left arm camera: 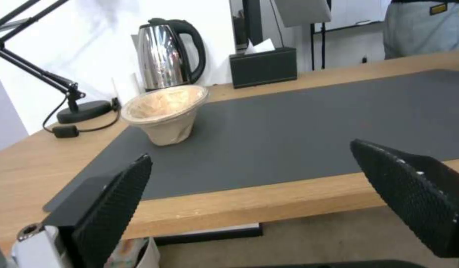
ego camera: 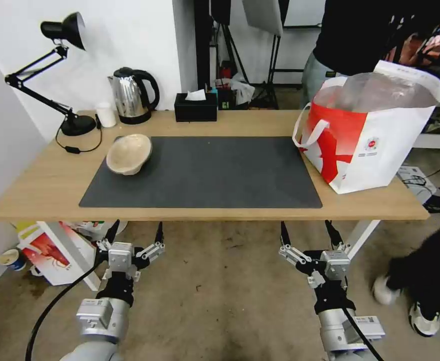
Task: Pick up the trash from the table and place it into the takeout bag.
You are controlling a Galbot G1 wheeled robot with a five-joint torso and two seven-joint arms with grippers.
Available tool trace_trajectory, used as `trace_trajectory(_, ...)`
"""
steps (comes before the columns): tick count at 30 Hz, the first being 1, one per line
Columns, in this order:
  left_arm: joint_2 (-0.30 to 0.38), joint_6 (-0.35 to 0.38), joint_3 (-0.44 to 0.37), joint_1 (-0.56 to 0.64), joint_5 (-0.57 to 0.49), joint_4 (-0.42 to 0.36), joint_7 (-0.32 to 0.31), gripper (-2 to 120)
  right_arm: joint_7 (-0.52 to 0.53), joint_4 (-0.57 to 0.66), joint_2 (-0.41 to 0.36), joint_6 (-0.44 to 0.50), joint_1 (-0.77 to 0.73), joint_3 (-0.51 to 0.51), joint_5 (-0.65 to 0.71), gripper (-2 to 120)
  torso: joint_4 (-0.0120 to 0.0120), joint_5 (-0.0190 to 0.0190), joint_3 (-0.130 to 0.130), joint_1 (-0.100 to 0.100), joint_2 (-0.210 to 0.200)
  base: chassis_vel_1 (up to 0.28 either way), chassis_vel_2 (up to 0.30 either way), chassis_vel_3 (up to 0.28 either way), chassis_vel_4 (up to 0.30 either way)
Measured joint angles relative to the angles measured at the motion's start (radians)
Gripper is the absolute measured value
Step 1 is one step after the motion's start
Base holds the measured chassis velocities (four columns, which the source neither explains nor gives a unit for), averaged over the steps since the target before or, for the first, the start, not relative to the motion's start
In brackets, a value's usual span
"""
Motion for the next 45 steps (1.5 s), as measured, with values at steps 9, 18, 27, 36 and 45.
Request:
trace_trajectory(9,0.000,0.000,0.000,0.000,0.000,0.000,0.000,100,0.000,0.000,0.000,0.000,0.000,0.000,0.000,100,0.0000,0.0000,0.000,0.000,0.000,0.000,0.000,0.000,0.000)
trace_trajectory(18,0.000,0.000,0.000,0.000,0.000,0.000,0.000,100,0.000,0.000,0.000,0.000,0.000,0.000,0.000,100,0.0000,0.0000,0.000,0.000,0.000,0.000,0.000,0.000,0.000)
trace_trajectory(27,0.000,0.000,0.000,0.000,0.000,0.000,0.000,100,0.000,0.000,0.000,0.000,0.000,0.000,0.000,100,0.0000,0.0000,0.000,0.000,0.000,0.000,0.000,0.000,0.000)
trace_trajectory(36,0.005,0.009,-0.010,-0.005,-0.019,-0.003,0.000,100,0.000,0.000,0.000,0.000,0.000,0.000,0.000,100,0.0000,0.0003,0.000,0.000,0.000,0.000,0.000,0.000,0.000)
trace_trajectory(45,0.050,0.106,-0.113,-0.051,-0.237,-0.043,0.001,100,0.000,0.000,0.000,0.000,0.000,0.000,0.000,100,0.0000,0.0000,0.000,0.000,0.000,0.000,0.000,0.000,0.000)
